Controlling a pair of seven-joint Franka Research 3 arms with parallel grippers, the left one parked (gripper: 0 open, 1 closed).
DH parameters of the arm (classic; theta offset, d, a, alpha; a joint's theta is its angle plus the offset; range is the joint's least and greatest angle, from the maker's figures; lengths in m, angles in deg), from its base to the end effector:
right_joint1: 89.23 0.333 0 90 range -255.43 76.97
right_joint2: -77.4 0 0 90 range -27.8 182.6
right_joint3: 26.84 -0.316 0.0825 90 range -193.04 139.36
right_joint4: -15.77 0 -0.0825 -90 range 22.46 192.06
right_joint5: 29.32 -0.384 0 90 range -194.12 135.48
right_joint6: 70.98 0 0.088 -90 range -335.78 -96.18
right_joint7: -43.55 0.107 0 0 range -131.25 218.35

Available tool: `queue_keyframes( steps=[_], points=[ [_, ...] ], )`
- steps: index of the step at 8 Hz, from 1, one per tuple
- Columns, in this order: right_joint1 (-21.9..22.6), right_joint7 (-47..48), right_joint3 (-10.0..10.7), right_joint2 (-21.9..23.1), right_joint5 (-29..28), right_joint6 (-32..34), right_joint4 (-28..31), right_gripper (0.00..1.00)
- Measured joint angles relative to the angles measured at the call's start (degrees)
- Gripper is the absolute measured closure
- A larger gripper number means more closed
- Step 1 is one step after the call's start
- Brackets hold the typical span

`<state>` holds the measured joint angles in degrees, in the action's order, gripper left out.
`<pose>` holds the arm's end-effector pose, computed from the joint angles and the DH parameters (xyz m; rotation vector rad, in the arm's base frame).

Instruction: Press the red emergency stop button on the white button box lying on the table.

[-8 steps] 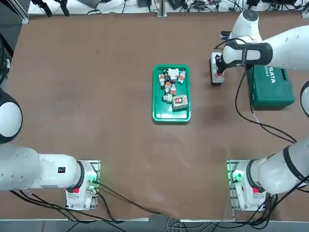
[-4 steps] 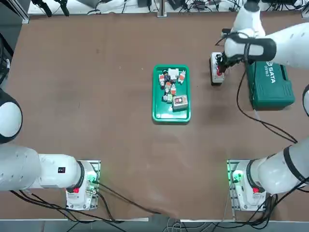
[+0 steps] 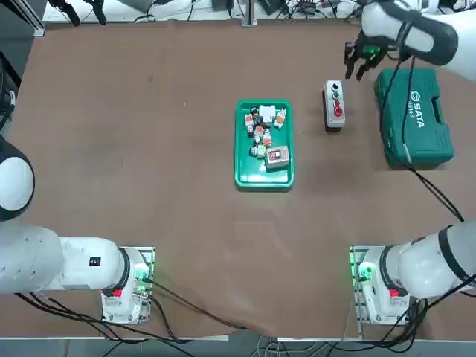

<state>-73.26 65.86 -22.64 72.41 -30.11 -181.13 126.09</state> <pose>0.5577 0.1180 0.4367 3.1044 -0.2947 -0.1369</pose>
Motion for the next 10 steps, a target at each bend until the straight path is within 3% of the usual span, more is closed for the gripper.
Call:
queue_keyframes(
  steps=[2,3,7,10],
  points=[
    [-1.6,-0.5,0.2,-0.3,0.2,10.6,-7.2,0.13],
    [-2.4,-1.7,0.3,-0.6,0.3,14.0,-11.1,0.0],
    [-6.8,-11.7,0.4,-0.7,0.4,23.8,-23.1,0.0],
    [-11.5,-20.2,0.4,1.8,0.9,27.6,-24.6,0.0]
  ],
)
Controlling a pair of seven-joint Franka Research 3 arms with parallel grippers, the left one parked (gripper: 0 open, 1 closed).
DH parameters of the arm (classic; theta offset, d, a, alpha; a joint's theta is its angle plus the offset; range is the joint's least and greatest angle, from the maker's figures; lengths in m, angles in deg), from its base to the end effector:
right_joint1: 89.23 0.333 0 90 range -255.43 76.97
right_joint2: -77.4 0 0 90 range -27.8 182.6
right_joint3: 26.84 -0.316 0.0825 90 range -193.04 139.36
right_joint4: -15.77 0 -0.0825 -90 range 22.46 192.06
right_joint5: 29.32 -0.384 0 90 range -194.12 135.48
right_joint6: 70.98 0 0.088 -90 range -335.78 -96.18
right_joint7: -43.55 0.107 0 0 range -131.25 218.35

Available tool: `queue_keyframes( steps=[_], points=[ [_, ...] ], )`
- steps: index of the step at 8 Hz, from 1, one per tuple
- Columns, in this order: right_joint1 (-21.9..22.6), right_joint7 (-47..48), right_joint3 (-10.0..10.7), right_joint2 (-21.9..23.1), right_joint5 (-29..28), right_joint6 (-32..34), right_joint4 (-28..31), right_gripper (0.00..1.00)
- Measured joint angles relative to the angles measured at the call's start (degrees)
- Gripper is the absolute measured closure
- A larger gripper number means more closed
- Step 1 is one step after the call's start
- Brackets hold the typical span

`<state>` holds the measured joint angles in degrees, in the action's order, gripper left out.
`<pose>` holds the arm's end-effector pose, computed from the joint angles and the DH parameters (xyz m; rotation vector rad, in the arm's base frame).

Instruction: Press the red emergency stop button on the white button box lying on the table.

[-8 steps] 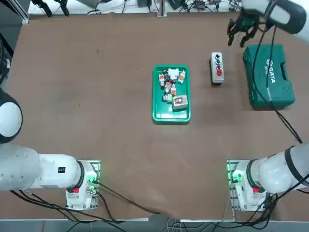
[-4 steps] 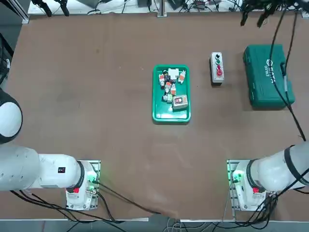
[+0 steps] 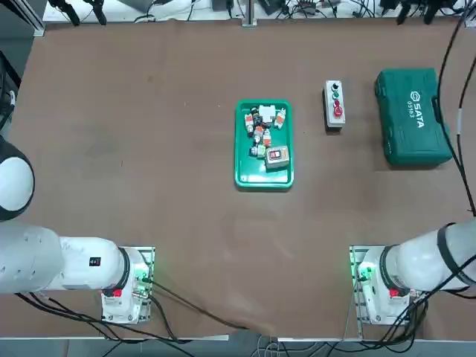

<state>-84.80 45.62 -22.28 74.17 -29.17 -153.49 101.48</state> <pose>0.5580 -0.0002 0.6174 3.1271 -0.0605 -0.1752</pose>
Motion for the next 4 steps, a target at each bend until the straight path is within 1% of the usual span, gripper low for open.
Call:
queue_keyframes(
  steps=[1,3,4],
  points=[
    [-1.7,-0.8,-0.4,1.8,0.1,0.2,1.5,0.0],
    [-4.8,-0.9,-3.7,5.5,1.6,-3.5,7.0,0.0],
    [-5.1,-0.9,-4.6,6.6,1.7,-4.8,8.9,0.0]
  ],
)
